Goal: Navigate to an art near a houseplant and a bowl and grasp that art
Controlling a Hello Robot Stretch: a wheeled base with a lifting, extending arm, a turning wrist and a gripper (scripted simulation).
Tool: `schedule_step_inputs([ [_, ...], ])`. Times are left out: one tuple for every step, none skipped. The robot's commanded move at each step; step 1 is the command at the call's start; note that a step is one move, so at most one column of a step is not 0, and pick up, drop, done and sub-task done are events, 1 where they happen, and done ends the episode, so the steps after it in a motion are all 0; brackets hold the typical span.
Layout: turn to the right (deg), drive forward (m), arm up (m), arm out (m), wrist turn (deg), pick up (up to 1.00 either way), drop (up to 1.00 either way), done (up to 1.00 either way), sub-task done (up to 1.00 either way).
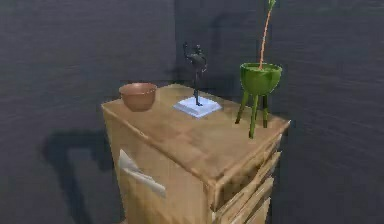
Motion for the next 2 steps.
schedule_step_inputs([
  [45.0,0.00,0.00,0.00,0.0,0.00,0.00,0.00,0.00],
  [45.0,0.00,0.00,0.00,0.0,0.00,0.00,0.00,0.00],
])
